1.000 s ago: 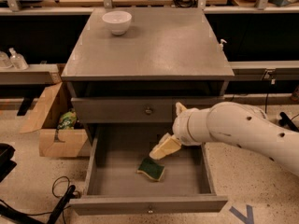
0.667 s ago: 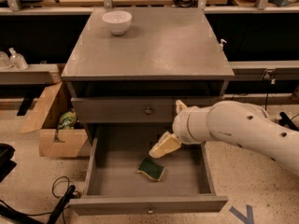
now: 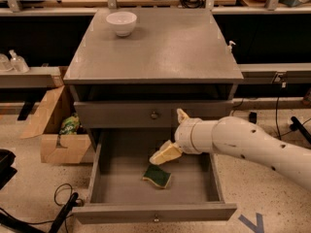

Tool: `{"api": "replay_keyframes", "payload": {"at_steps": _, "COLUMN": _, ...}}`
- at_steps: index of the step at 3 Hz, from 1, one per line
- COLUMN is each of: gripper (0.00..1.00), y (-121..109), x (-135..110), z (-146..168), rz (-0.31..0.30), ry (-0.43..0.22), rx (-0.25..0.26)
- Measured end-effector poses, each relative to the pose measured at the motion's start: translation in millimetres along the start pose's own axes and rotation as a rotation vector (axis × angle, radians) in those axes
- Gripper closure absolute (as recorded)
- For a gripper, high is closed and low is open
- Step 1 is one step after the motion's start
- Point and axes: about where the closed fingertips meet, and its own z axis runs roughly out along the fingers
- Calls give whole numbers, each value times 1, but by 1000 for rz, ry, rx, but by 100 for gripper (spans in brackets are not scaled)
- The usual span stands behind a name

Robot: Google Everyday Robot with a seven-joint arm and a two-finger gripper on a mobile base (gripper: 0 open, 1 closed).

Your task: Pick sponge from middle drawer and place on counter

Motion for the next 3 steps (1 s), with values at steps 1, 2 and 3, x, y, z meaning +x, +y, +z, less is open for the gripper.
{"api": "replay_keyframes", "payload": {"at_steps": 1, "gripper": 0, "y": 3, "x": 18, "z": 44, "rz": -85, "ry": -91, "rx": -42}}
{"api": "replay_keyframes", "payload": {"at_steps": 2, "gripper": 0, "y": 14, "x": 64, "z": 88, "rz": -139, "ry": -127, "rx": -121}}
{"api": "replay_keyframes", "payload": {"at_steps": 3, "gripper": 0, "y": 30, "x": 107, "z": 119, "rz": -160, "ry": -102, "rx": -209}}
